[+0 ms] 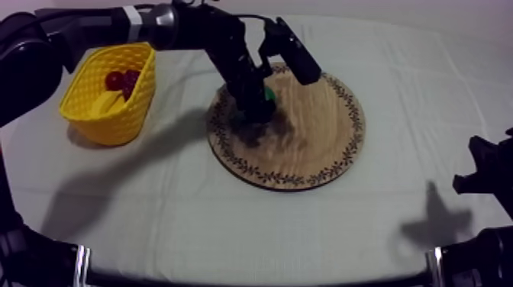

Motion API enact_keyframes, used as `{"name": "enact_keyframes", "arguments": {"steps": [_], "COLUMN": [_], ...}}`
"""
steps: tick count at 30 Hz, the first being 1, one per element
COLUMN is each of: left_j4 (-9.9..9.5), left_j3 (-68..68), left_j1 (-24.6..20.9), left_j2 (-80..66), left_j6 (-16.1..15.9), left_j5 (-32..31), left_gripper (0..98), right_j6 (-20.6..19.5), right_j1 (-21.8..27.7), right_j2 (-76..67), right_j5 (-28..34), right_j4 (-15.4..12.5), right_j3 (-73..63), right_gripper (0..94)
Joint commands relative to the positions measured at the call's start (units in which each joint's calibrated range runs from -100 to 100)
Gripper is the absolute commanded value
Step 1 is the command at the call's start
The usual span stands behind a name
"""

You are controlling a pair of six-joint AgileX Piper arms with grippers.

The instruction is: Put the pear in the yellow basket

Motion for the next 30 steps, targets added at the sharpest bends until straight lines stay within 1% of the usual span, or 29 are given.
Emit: {"name": "enact_keyframes", "arguments": {"steps": [1, 4, 7, 16, 21, 25, 30], "left_j4": [0.16, 0.38, 0.43, 0.2, -1.29, -1.85, -4.02], "left_j3": [0.17, 0.21, -0.02, -0.48, 0.01, 3.09, 10.55], "left_j1": [0.01, -0.02, -0.03, -0.96, -1.47, -2.29, -2.75], "left_j2": [0.13, 0.54, 0.95, -2.81, -8.83, -15.35, -24.84], "left_j6": [-0.44, -0.7, -0.47, -0.25, 1.49, 2.07, 4.23], "left_j5": [-0.1, -0.18, -0.19, 2.64, 5.29, 6.24, 6.64], "left_gripper": [66.5, 59.1, 54.3, 52.6, 53.6, 52.8, 49.2], "right_j6": [0.01, 0.01, 0.01, 0.01, 0.03, 0.03, 0.02], "right_j1": [0.0, 0.0, 0.0, 0.0, -0.01, 0.0, 0.0], "right_j2": [-0.05, -0.05, -0.05, -0.05, -0.05, -0.05, -0.05], "right_j5": [0.02, 0.02, 0.02, 0.02, 0.02, 0.02, 0.02], "right_j4": [0.02, 0.02, 0.02, 0.02, 0.02, 0.02, 0.02], "right_j3": [0.05, 0.05, 0.05, 0.05, 0.05, 0.05, 0.05], "right_gripper": [0.3, 0.3, 0.3, 0.3, 0.3, 0.3, 0.3]}}
